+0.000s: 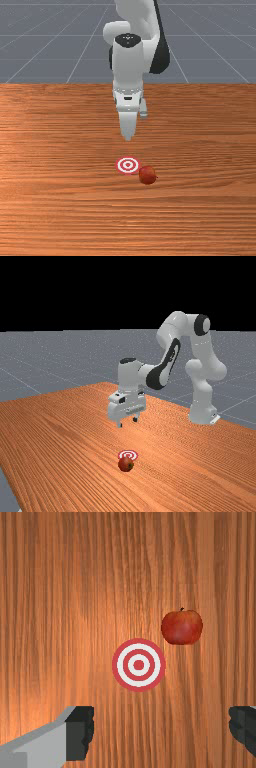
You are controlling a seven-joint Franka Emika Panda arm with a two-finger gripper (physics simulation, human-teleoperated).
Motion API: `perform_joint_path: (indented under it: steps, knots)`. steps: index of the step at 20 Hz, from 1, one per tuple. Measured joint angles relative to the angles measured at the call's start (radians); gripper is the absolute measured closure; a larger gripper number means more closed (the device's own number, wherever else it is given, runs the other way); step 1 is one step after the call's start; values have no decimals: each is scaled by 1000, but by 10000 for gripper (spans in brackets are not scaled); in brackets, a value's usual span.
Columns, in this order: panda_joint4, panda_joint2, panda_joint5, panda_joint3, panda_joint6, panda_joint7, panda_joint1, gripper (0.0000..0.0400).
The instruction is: Pick the apple to the marker
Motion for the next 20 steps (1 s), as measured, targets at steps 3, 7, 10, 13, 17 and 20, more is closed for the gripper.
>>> perform_joint_path:
  steps: [3,7,10,13,17,20]
  knots:
    - [-1,-6,4,-7,-13,37,4,0]
    - [-98,-228,-21,-90,-235,565,25,308]
    - [-70,-254,13,-133,-350,1112,35,379]
    - [-47,-241,55,-151,-405,1368,38,395]
    - [-41,-242,70,-148,-424,1427,41,399]
    - [-38,-245,80,-113,-381,1445,72,400]
